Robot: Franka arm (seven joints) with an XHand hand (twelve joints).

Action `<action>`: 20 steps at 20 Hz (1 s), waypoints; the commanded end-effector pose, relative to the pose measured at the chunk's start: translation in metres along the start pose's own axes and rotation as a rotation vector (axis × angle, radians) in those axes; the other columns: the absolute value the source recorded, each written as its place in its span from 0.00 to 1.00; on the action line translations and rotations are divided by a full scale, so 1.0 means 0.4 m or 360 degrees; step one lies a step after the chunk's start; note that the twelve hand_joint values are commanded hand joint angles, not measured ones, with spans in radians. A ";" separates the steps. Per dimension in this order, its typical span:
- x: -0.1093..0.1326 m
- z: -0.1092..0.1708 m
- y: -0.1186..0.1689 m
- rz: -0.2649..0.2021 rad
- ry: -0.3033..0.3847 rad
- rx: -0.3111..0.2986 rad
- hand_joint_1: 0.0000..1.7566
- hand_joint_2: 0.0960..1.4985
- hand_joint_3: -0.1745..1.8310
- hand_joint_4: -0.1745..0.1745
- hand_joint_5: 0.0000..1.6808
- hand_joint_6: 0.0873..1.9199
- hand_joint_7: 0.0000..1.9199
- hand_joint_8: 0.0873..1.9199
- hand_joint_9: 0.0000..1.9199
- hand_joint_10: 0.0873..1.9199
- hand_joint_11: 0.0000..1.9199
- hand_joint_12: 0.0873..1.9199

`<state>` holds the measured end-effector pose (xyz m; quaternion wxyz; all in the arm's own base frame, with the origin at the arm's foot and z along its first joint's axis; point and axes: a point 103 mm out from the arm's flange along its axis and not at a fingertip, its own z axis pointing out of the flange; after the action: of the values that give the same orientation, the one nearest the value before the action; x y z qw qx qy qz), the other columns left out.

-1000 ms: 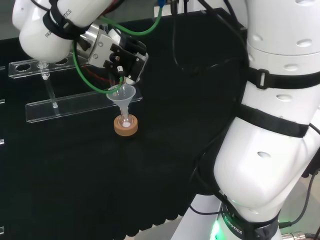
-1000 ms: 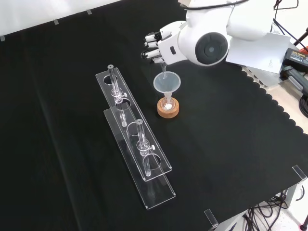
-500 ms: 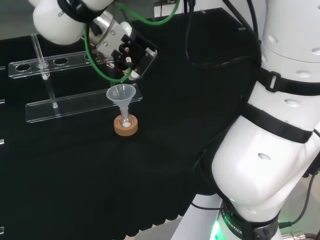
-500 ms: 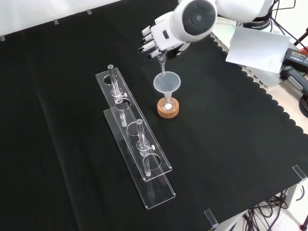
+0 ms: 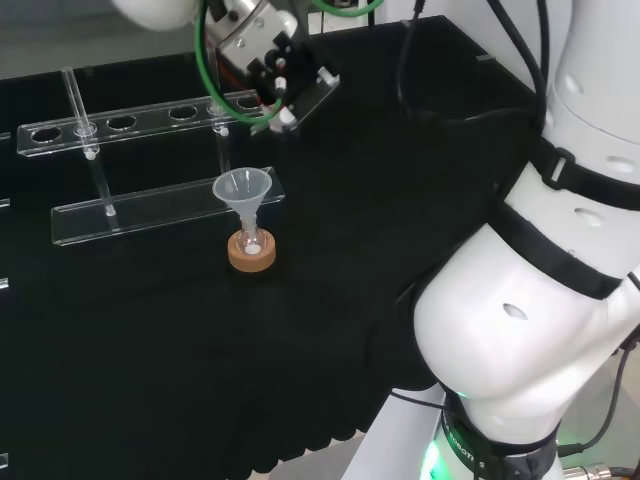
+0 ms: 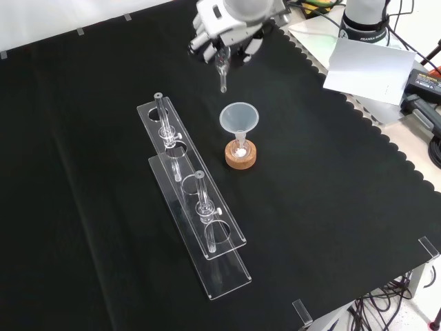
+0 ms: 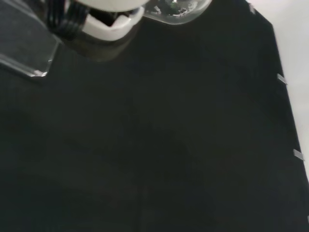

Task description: Pour all the NaCl from the weighing funnel into the round-bottom flask.

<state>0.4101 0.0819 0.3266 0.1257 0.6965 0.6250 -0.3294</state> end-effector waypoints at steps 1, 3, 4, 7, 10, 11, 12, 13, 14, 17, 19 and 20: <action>0.032 0.072 0.023 -0.0110 0.0282 0.0084 0.64 0.45 0.34 1.00 0.78 0.24 0.31 0.32 0.56 0.05 0.53 0.44; 0.022 0.082 0.028 -0.0104 0.0333 0.0088 0.64 0.45 0.34 1.00 0.78 0.24 0.31 0.32 0.56 0.05 0.54 0.44; 0.016 0.087 0.031 -0.0100 0.0363 0.0092 0.64 0.45 0.34 1.00 0.78 0.24 0.31 0.32 0.56 0.05 0.54 0.44; 0.002 0.100 0.038 -0.0092 0.0461 0.0096 0.64 0.45 0.34 1.00 0.78 0.25 0.31 0.32 0.56 0.05 0.54 0.44; -0.010 0.114 0.045 -0.0090 0.0557 0.0091 0.64 0.45 0.34 1.00 0.78 0.25 0.31 0.32 0.56 0.05 0.54 0.44; -0.013 0.117 0.047 -0.0105 0.0578 0.0079 0.64 0.45 0.34 1.00 0.78 0.25 0.31 0.32 0.56 0.05 0.54 0.44; -0.016 0.121 0.049 -0.0108 0.0595 0.0072 0.64 0.45 0.34 1.00 0.78 0.25 0.31 0.32 0.56 0.05 0.54 0.44; -0.019 0.126 0.052 -0.0105 0.0617 0.0069 0.64 0.45 0.34 1.00 0.78 0.25 0.31 0.32 0.56 0.05 0.54 0.44; -0.021 0.130 0.055 -0.0103 0.0630 0.0070 0.64 0.45 0.34 1.00 0.78 0.25 0.31 0.32 0.56 0.05 0.54 0.44; -0.026 0.140 0.062 -0.0092 0.0656 0.0065 0.64 0.45 0.34 1.00 0.78 0.25 0.31 0.32 0.56 0.05 0.54 0.44; -0.028 0.146 0.068 -0.0087 0.0665 0.0074 0.64 0.45 0.34 1.00 0.78 0.25 0.31 0.32 0.56 0.05 0.54 0.44; -0.029 0.149 0.070 -0.0085 0.0669 0.0074 0.64 0.45 0.34 1.00 0.78 0.25 0.31 0.32 0.56 0.05 0.54 0.44</action>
<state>0.4151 0.0342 0.2976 0.0153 0.7346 0.6257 -0.2619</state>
